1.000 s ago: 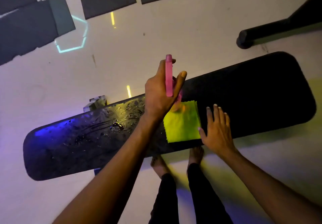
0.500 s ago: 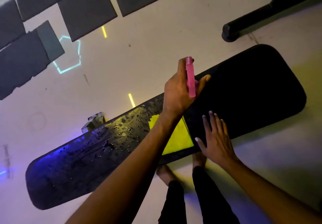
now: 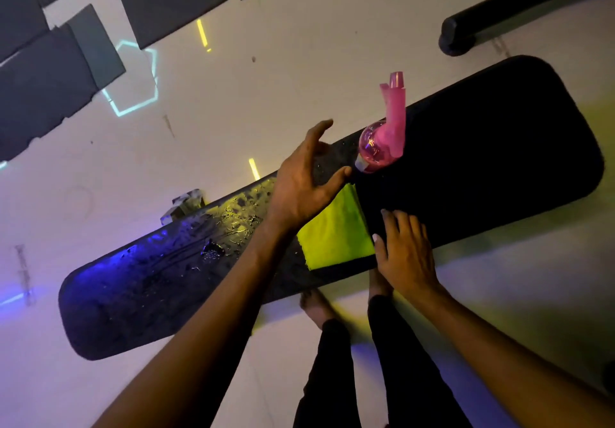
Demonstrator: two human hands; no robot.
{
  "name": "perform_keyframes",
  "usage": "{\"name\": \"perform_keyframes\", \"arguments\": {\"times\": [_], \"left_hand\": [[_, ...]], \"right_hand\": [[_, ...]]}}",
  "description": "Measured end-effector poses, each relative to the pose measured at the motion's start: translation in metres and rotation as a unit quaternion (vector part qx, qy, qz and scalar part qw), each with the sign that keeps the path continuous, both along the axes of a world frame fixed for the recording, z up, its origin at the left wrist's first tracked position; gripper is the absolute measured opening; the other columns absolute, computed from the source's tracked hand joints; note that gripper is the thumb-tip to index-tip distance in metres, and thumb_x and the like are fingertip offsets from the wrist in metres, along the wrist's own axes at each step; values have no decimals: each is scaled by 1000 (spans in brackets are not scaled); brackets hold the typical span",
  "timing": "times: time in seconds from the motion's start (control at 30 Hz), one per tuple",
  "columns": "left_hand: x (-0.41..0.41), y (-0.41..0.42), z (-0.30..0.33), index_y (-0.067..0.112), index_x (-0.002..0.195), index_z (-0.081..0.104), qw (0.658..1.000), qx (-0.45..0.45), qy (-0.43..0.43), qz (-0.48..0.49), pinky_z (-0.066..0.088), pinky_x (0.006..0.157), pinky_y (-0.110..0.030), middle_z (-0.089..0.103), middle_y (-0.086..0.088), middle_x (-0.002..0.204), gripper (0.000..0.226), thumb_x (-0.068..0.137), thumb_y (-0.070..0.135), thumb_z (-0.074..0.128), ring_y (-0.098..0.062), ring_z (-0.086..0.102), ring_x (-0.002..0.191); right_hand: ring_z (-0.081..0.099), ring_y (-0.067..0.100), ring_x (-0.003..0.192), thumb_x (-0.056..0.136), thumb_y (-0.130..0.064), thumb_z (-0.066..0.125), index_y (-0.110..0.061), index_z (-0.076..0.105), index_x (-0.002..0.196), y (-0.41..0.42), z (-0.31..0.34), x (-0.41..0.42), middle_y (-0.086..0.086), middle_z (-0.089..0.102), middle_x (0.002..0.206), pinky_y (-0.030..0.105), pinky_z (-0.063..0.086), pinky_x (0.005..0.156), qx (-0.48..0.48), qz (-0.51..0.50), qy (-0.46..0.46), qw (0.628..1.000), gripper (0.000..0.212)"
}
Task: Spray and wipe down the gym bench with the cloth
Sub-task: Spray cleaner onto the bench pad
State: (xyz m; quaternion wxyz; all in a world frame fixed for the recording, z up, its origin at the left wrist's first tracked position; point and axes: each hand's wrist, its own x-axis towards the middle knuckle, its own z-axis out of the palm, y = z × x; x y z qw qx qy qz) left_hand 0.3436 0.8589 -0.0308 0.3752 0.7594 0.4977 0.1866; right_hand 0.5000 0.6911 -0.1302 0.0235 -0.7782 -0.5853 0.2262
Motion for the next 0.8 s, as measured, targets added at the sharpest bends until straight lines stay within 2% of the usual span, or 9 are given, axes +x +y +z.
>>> {"name": "perform_keyframes", "arguments": {"times": [0.07, 0.17, 0.27, 0.43, 0.5, 0.57, 0.67, 0.73, 0.8], "left_hand": [[-30, -14, -12, 21, 145, 49, 999, -26, 23, 42, 57, 95, -29, 72, -4, 117, 63, 90, 44, 67, -13, 69, 108], [-73, -38, -32, 14, 135, 59, 993, -64, 52, 80, 60, 91, -43, 73, -7, 116, 47, 93, 34, 68, -18, 70, 105], [-113, -62, -46, 13, 130, 63, 982, -111, 89, 123, 61, 89, -45, 74, -5, 115, 37, 97, 27, 68, -19, 72, 101], [-161, -97, -53, 13, 116, 70, 969, -135, 111, 175, 62, 87, -44, 76, -3, 106, 21, 98, 24, 66, -18, 73, 92], [-175, -106, -53, 13, 114, 72, 966, -139, 98, 194, 61, 88, -42, 77, -2, 106, 19, 98, 22, 66, -17, 73, 92], [-186, -112, -53, 13, 111, 74, 964, -137, 87, 209, 61, 88, -38, 78, -2, 104, 16, 99, 21, 66, -15, 73, 91], [-195, -119, -49, 15, 112, 75, 959, -161, 35, 229, 58, 86, -21, 77, 1, 106, 17, 98, 20, 67, -7, 71, 93], [-198, -121, -45, 16, 113, 75, 950, -196, -18, 242, 56, 84, -17, 77, 1, 106, 18, 99, 22, 66, -8, 71, 94], [-202, -122, -38, 15, 110, 74, 919, -258, -109, 276, 62, 79, -27, 76, -5, 98, 17, 100, 25, 65, -14, 74, 88]], "right_hand": [[60, 44, 112, 98, -26, 65, 0, 59, 141, 7, 2, -13, 24, 63, 123, 53, 48, 94, -10, -25, 20, 999, 51], [59, 44, 117, 96, -22, 69, -3, 58, 137, 20, 2, -33, 24, 65, 122, 52, 42, 100, -32, -84, 59, 994, 47], [59, 43, 119, 94, -16, 71, -6, 58, 125, 30, 0, -46, 23, 67, 118, 50, 40, 103, -37, -138, 87, 986, 35], [60, 43, 106, 90, -7, 72, -4, 63, 100, 38, 11, -65, 22, 61, 104, 48, 43, 87, -3, -137, 96, 986, 14], [59, 36, 94, 89, -7, 72, -5, 62, 98, 37, 20, -75, 12, 56, 97, 37, 37, 75, 29, -114, 104, 988, 14], [55, 26, 84, 89, -6, 72, -6, 62, 98, 35, 30, -86, 2, 53, 92, 30, 32, 73, 60, -75, 123, 988, 14], [54, 17, 80, 90, -6, 73, -9, 63, 100, 34, 48, -108, -5, 58, 88, 24, 35, 71, 84, -13, 163, 983, 14], [59, 18, 78, 90, -6, 74, -12, 64, 100, 35, 59, -127, -5, 62, 87, 26, 39, 69, 93, 20, 188, 978, 16], [64, 22, 80, 89, -7, 75, -15, 66, 101, 37, 69, -150, -2, 68, 90, 35, 52, 72, 86, 42, 215, 972, 17]]}}
